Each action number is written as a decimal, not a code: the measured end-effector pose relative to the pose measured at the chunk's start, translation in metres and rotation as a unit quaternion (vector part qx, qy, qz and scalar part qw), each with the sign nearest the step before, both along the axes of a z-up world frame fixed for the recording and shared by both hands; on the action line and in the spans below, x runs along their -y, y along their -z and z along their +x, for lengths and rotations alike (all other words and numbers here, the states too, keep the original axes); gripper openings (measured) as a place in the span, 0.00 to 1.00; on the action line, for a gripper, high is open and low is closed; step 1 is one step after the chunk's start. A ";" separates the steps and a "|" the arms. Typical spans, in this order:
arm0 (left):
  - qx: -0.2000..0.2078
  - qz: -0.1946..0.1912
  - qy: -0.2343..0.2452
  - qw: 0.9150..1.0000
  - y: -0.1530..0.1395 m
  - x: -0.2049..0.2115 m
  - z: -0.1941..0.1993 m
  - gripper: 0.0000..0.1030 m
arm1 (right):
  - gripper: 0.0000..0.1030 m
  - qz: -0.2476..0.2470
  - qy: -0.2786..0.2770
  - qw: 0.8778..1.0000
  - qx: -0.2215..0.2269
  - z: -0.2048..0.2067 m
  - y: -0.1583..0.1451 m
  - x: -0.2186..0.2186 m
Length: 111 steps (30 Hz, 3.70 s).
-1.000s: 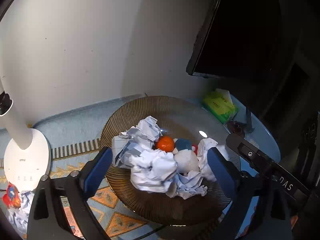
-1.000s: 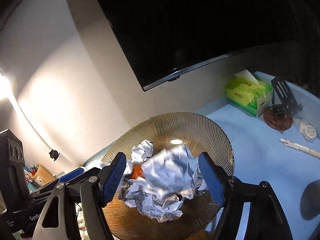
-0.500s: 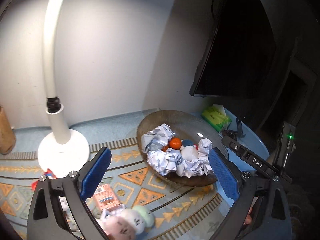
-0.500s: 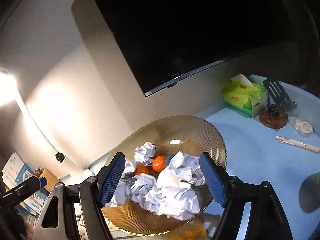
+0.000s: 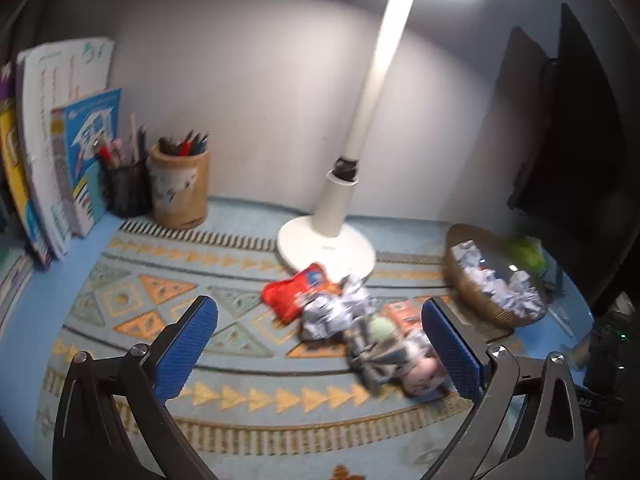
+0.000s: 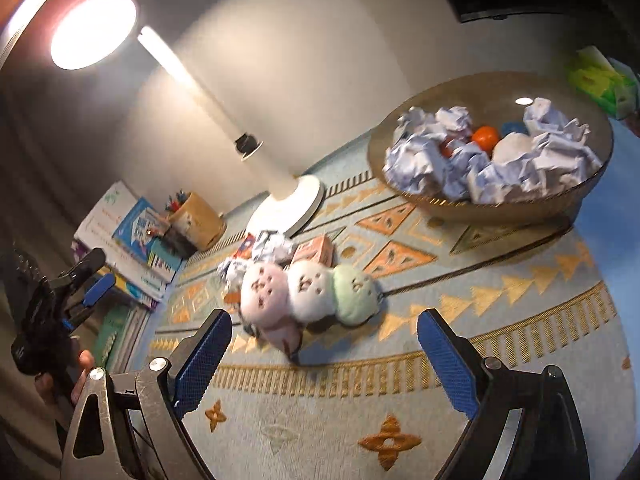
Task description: Organize objects
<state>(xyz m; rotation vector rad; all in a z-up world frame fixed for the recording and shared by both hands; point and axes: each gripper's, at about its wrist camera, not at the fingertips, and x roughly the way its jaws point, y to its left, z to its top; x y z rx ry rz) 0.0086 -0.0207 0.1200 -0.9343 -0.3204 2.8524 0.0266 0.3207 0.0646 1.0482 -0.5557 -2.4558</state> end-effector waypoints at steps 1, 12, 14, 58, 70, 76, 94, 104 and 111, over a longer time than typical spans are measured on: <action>0.012 -0.005 -0.014 1.000 0.013 0.008 -0.001 0.99 | 0.91 0.007 -0.008 1.000 -0.004 0.004 0.005 0.009; 0.074 -0.038 -0.086 0.993 0.083 0.059 0.060 0.99 | 0.91 0.079 -0.027 0.996 -0.038 0.013 0.028 0.039; 0.078 -0.029 -0.095 0.992 0.082 0.072 0.074 0.99 | 0.91 0.066 -0.025 0.997 -0.036 0.012 0.027 0.034; 0.144 0.061 0.087 0.984 0.107 -0.031 -0.107 0.55 | 0.78 0.220 -0.204 0.941 0.155 -0.210 0.037 0.180; 0.095 0.054 0.084 0.991 0.084 -0.016 -0.082 0.47 | 0.55 0.205 -0.204 0.949 0.125 -0.194 0.024 0.181; 0.068 0.057 0.088 0.992 0.060 -0.014 -0.044 0.47 | 0.55 0.180 -0.198 0.961 0.075 -0.145 -0.021 0.163; 0.135 -0.011 0.139 0.981 0.093 -0.018 0.066 0.47 | 0.57 0.265 -0.128 0.954 0.056 0.032 0.019 0.086; 0.131 -0.059 0.120 0.982 0.096 -0.022 0.079 0.88 | 0.72 0.280 -0.118 0.952 0.042 0.054 0.032 0.086; 0.150 -0.052 0.149 0.976 0.104 -0.038 0.077 0.87 | 0.79 0.216 -0.108 0.969 0.049 0.060 0.029 0.075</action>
